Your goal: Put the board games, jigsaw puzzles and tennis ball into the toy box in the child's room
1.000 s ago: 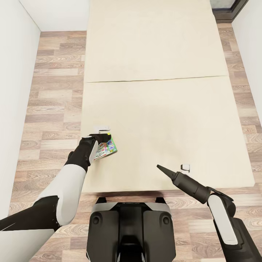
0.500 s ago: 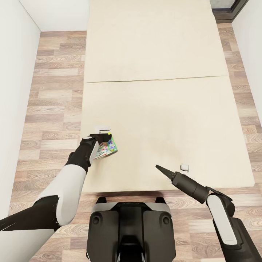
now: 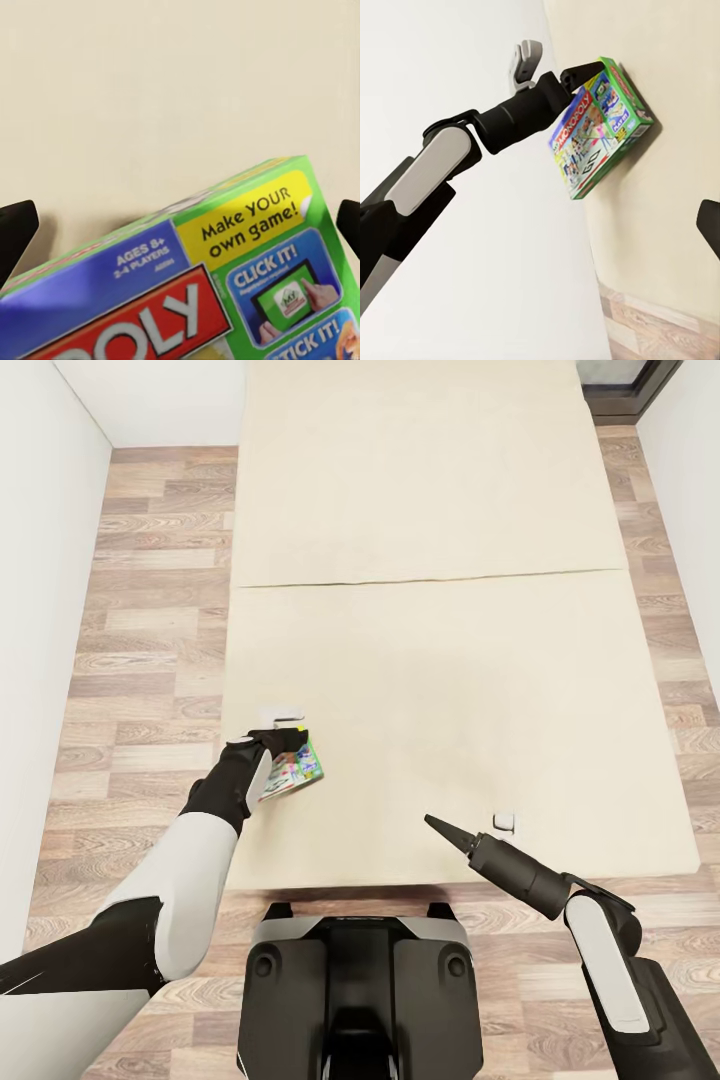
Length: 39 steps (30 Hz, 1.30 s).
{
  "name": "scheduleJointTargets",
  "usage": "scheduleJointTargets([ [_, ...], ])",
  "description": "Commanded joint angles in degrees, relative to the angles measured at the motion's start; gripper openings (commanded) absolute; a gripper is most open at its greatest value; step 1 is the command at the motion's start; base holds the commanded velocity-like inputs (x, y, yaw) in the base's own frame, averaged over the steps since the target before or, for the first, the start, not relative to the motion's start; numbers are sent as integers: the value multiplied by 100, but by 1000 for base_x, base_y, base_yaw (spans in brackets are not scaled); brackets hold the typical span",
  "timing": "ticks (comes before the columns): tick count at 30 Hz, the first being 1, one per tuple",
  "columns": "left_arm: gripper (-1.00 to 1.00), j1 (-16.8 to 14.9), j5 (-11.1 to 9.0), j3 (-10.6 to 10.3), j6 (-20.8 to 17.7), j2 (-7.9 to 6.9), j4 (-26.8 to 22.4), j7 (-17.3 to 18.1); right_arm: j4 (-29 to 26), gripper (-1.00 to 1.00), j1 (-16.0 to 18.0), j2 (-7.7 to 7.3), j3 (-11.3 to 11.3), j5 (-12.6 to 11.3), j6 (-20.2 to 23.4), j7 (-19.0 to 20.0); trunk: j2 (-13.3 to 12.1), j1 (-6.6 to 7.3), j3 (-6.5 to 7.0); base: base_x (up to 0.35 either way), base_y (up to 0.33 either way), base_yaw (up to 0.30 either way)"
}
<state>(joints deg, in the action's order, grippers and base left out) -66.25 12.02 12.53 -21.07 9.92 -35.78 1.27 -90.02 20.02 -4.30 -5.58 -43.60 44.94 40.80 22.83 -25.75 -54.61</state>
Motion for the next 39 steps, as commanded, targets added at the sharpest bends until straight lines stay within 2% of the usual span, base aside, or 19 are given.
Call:
scheduleJointTargets([
  [1,100,-2,47,31,-24,8,-8,14,-2,100,2,0,-5,-15,34,7,9,-4,-5,0,0,0],
  [39,100,-2,46,31,-2,8,-8,14,19,100,2,0,13,-17,32,-2,9,-4,-2,-6,0,0],
])
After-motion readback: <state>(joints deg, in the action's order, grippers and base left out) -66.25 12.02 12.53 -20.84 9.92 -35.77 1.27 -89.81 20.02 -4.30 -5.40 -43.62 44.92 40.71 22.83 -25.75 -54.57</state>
